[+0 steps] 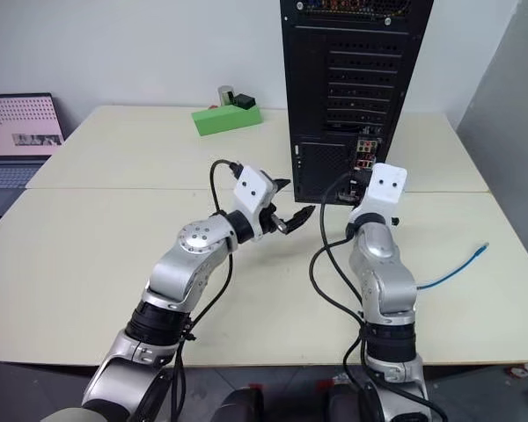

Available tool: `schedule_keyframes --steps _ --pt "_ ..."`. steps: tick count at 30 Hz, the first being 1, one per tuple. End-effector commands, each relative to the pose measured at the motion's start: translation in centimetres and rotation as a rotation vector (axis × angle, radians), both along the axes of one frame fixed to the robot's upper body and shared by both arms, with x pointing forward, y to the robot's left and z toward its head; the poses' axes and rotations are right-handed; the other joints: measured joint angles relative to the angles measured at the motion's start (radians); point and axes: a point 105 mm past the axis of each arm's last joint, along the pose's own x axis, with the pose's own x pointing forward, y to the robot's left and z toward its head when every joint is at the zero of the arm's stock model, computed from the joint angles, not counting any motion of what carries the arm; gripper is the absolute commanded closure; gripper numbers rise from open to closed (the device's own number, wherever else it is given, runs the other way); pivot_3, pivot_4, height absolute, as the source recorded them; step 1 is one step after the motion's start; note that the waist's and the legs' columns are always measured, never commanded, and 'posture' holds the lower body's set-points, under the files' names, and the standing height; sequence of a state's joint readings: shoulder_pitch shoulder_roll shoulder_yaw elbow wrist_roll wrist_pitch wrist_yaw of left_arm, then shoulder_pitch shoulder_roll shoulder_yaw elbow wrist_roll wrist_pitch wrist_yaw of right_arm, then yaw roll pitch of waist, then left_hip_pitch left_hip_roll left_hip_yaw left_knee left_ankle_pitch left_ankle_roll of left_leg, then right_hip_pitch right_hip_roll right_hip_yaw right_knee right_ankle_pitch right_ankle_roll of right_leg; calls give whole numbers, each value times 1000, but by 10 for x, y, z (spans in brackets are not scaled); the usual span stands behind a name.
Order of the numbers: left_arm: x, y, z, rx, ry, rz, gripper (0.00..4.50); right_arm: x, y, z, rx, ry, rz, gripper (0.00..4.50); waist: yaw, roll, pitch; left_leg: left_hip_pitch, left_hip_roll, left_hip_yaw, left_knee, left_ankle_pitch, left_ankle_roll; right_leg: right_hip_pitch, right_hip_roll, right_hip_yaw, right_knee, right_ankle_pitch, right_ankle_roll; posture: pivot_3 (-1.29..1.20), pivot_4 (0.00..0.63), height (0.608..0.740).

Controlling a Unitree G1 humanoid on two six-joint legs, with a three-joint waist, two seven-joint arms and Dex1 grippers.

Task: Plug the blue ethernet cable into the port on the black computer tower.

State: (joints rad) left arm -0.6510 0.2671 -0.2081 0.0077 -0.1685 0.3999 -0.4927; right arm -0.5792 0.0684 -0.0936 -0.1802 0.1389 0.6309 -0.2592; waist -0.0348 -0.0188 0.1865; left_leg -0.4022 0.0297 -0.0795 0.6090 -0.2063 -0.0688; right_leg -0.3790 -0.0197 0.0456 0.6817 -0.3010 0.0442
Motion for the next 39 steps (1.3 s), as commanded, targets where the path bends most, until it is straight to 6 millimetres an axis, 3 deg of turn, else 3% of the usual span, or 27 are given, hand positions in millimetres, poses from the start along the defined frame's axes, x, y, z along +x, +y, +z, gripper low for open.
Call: schedule_keyframes --steps 1,17,39 --pt "1 -3 18 -17 -71 -8 221 3 3 17 17 -55 13 4491 0 0 0 0 0 0 0 0 0 0 0 0 0 0 0 0 150 740" --pt "1 -5 18 -24 -86 4 221 20 -1 21 13 -46 16 4491 1 0 0 -1 0 0 0 0 0 -1 0 0 0 0 0 0 150 740" --pt "2 -4 19 -32 -85 12 221 27 -7 19 -5 -54 -2 4491 1 0 0 -1 0 0 0 0 0 -1 0 0 0 0 0 0 150 740"
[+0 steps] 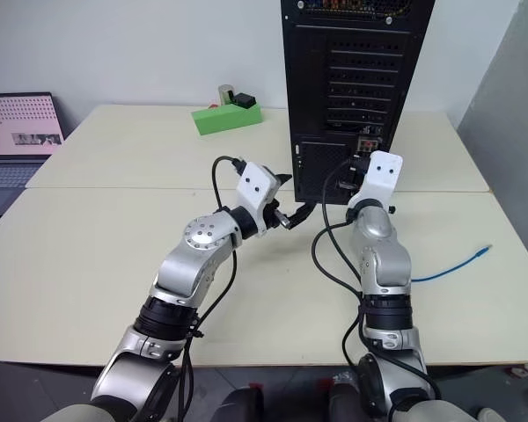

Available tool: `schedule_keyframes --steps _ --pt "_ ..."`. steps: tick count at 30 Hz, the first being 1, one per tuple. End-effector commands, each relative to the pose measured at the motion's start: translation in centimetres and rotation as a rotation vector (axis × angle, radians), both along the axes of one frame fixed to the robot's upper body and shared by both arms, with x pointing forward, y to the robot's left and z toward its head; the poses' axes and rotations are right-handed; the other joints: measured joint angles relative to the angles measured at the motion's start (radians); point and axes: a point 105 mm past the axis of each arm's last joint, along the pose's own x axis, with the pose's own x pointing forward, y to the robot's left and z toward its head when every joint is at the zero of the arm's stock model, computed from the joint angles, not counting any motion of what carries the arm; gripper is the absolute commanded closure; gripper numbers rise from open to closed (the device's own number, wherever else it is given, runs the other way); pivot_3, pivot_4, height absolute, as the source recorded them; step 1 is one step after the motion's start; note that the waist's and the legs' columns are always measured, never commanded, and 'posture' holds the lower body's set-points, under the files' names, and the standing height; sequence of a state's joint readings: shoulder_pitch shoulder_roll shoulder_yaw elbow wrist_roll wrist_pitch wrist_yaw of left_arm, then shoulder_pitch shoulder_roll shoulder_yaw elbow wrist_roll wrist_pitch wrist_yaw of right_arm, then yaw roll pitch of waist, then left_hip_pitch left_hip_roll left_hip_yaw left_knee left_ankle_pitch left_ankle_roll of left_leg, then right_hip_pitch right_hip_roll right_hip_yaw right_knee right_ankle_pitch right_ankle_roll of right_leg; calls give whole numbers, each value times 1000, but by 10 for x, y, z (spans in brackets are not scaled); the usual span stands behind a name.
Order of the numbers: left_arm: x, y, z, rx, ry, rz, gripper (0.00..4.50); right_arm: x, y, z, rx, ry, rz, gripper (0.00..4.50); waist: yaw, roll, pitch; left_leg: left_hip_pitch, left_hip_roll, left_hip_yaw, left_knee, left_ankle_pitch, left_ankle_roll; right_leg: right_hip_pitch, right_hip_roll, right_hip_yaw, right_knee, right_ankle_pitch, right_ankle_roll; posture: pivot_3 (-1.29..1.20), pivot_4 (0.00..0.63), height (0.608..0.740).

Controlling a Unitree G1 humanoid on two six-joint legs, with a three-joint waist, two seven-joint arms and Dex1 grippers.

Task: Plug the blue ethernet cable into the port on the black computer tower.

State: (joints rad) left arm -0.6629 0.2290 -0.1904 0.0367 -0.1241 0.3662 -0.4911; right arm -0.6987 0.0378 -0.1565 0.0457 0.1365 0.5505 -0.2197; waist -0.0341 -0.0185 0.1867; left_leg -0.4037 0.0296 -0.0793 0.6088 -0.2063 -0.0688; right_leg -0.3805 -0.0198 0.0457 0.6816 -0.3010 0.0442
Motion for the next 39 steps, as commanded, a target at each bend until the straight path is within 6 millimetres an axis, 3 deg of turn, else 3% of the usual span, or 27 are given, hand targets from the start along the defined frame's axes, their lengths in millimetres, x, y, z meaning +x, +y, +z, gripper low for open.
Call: schedule_keyframes --steps 1,39 --pt "-2 -1 15 -22 -56 -2 221 0 -1 22 -5 -80 -5 4491 0 0 0 0 0 0 0 0 0 0 0 0 0 0 0 0 150 740" --pt "-2 -2 13 -13 -58 -6 221 2 2 34 -83 -137 18 4492 -4 0 0 0 0 0 0 0 0 0 0 0 0 0 0 0 150 740"
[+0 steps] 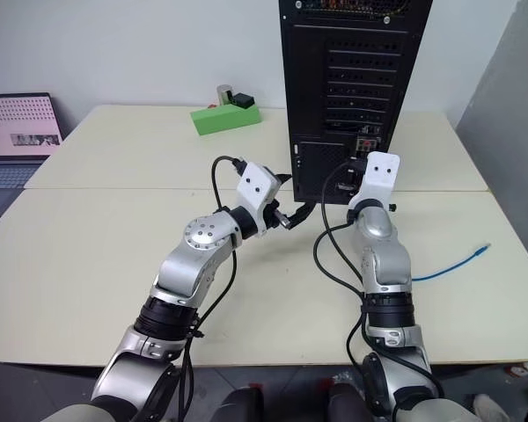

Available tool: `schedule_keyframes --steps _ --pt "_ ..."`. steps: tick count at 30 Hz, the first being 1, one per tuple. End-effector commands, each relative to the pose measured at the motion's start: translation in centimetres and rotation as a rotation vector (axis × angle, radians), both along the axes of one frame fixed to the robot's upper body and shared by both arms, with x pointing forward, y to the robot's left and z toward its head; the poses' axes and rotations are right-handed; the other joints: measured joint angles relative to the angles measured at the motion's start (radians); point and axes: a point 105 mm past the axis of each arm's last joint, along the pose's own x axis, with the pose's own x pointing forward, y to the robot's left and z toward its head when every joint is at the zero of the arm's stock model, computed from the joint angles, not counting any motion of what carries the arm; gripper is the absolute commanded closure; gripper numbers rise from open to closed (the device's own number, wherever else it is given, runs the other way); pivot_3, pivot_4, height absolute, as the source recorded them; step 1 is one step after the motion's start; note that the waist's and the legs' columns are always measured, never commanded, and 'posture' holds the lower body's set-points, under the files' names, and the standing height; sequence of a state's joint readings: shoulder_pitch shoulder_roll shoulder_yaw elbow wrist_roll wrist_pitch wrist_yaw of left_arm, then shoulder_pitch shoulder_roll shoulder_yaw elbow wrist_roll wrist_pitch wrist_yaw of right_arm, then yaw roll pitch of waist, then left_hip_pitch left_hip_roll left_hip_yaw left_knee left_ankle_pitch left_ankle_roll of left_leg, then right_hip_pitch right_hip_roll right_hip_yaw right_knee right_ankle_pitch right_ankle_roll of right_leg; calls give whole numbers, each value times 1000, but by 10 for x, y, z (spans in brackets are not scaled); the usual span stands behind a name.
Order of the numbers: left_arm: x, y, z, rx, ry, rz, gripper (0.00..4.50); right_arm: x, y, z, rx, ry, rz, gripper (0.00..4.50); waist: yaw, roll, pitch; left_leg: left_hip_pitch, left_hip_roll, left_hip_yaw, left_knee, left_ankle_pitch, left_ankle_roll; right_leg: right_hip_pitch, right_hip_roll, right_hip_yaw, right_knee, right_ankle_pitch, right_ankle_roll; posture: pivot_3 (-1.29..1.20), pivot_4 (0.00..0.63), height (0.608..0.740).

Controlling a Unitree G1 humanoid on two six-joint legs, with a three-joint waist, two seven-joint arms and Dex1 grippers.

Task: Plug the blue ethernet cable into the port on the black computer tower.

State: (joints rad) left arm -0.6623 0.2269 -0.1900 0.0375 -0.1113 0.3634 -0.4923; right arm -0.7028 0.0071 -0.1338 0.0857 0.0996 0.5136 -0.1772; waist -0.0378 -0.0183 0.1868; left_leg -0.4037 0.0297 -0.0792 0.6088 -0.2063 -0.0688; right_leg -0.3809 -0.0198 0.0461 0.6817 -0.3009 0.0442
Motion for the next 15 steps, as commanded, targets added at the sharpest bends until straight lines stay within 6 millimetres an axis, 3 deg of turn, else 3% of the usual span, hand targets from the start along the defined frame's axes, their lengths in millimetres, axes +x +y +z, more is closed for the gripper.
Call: schedule_keyframes --steps 1,15 --pt "-2 -2 14 -20 -53 -11 221 -1 2 35 -16 -121 4 4492 0 0 0 0 0 0 0 0 0 0 0 0 0 0 0 0 150 740" --pt "-2 -1 13 -17 -55 -9 221 1 6 38 -75 -136 25 4492 -3 0 0 -2 0 0 0 0 0 -2 0 0 0 0 0 0 150 740"
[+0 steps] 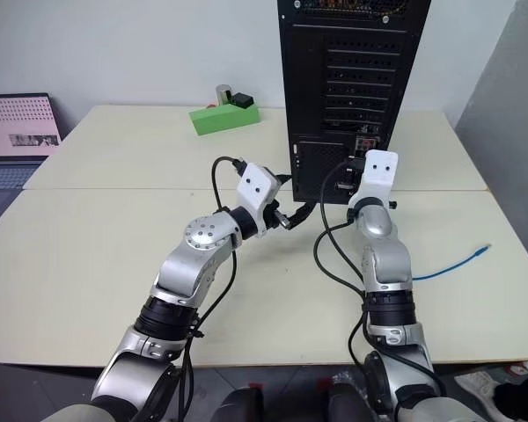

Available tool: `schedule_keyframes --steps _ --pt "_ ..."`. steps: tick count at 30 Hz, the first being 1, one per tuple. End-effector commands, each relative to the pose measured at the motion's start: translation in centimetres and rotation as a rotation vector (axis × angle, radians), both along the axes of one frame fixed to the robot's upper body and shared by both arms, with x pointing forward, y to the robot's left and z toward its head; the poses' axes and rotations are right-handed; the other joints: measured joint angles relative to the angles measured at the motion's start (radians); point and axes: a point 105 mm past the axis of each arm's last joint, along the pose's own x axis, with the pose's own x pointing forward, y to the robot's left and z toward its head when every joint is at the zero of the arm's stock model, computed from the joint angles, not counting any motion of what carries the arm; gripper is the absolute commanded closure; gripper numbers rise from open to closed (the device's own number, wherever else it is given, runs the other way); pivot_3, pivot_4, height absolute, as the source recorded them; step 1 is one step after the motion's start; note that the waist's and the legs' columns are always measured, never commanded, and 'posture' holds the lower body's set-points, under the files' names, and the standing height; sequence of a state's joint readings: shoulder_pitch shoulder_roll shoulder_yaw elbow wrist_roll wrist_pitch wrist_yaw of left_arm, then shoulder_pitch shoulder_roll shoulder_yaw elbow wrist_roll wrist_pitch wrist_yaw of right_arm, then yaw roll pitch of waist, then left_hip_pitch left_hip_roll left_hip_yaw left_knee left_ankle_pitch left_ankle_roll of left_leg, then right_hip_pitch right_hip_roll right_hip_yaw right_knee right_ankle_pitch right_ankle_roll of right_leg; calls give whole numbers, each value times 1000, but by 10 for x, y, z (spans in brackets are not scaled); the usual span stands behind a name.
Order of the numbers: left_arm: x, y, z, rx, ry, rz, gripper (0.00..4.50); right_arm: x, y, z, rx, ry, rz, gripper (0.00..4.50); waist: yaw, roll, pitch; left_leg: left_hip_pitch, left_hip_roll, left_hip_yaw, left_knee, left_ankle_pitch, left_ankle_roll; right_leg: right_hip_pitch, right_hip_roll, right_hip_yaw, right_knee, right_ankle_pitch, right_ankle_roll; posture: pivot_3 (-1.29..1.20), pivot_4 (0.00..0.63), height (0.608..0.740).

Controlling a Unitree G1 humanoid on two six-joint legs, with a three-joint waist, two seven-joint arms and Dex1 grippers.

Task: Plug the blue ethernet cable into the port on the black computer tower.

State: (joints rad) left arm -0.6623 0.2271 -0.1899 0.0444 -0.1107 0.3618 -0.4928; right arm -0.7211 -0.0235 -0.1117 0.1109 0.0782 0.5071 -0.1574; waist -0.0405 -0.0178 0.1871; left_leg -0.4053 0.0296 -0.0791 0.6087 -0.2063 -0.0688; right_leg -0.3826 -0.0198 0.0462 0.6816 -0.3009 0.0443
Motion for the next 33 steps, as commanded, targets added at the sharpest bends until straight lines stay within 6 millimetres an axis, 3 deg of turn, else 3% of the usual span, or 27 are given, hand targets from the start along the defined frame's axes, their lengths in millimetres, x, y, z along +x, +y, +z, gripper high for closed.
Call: schedule_keyframes --steps 1,7,33 --pt "-3 -2 15 -18 -60 -12 221 -2 6 33 -21 -122 20 4492 -1 0 0 0 0 0 0 0 0 0 0 0 0 0 0 0 150 740" --pt "-3 -2 14 -19 -59 -13 221 -2 9 29 -37 -95 22 4493 -4 0 0 -4 0 0 0 0 0 -4 0 0 1 0 0 0 150 740" --pt "-3 -8 18 -35 -57 -23 221 0 26 50 1 7 -45 4494 -18 0 0 -4 0 0 1 0 0 -5 0 1 3 0 0 0 150 740"
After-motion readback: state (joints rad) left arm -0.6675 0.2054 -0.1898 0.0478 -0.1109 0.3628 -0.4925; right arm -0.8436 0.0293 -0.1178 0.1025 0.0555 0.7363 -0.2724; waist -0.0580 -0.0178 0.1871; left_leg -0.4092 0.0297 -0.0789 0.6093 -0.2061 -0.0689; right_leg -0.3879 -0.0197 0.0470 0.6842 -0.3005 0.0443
